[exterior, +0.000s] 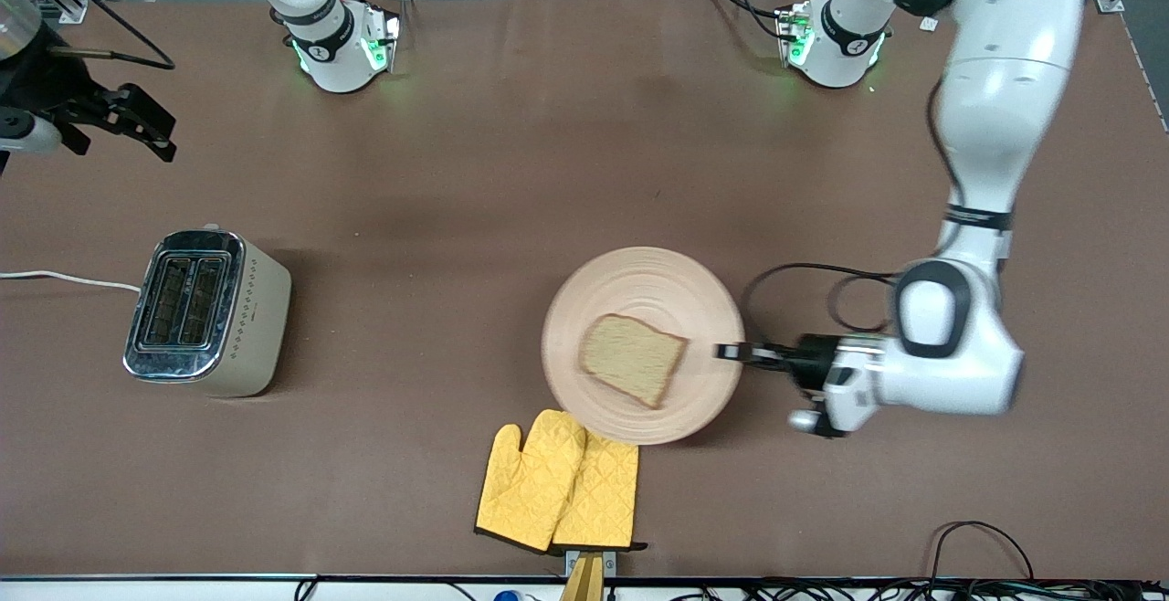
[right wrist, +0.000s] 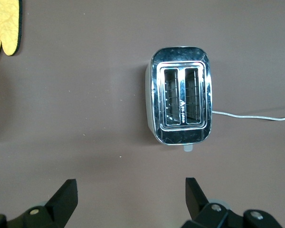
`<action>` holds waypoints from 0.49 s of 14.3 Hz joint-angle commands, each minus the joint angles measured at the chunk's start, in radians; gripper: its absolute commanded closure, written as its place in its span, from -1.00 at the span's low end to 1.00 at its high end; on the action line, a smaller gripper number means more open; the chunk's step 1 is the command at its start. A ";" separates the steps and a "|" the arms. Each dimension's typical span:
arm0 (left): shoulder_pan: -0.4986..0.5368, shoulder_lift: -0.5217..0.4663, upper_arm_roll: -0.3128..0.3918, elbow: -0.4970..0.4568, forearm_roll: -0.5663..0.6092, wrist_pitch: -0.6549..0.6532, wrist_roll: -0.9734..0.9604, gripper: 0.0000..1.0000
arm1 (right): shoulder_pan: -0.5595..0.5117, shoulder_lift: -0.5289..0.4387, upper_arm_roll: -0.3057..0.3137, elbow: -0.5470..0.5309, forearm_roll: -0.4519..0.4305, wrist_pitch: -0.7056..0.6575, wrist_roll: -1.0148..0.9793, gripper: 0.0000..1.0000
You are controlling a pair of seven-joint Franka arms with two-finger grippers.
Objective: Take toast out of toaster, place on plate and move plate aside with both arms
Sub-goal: 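Slide the plate with the left gripper away from the toaster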
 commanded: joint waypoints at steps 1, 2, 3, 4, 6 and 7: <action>0.163 0.013 -0.013 -0.010 0.013 -0.129 0.151 1.00 | -0.036 0.012 0.022 0.014 -0.009 0.007 0.010 -1.00; 0.229 0.030 -0.014 -0.008 0.051 -0.143 0.207 1.00 | -0.036 0.014 0.022 0.014 -0.009 0.007 0.010 -1.00; 0.273 0.035 -0.014 -0.010 0.082 -0.146 0.272 1.00 | -0.039 0.017 0.017 0.014 -0.004 0.008 0.010 -1.00; 0.324 0.047 -0.014 -0.010 0.112 -0.146 0.333 0.99 | -0.041 0.021 0.002 0.015 -0.001 0.010 0.012 -1.00; 0.401 0.082 -0.013 -0.008 0.128 -0.152 0.402 0.99 | -0.036 0.049 -0.070 0.050 0.028 0.007 0.001 -1.00; 0.422 0.099 -0.013 -0.010 0.128 -0.152 0.437 0.99 | -0.036 0.069 -0.108 0.070 0.040 -0.002 -0.001 -1.00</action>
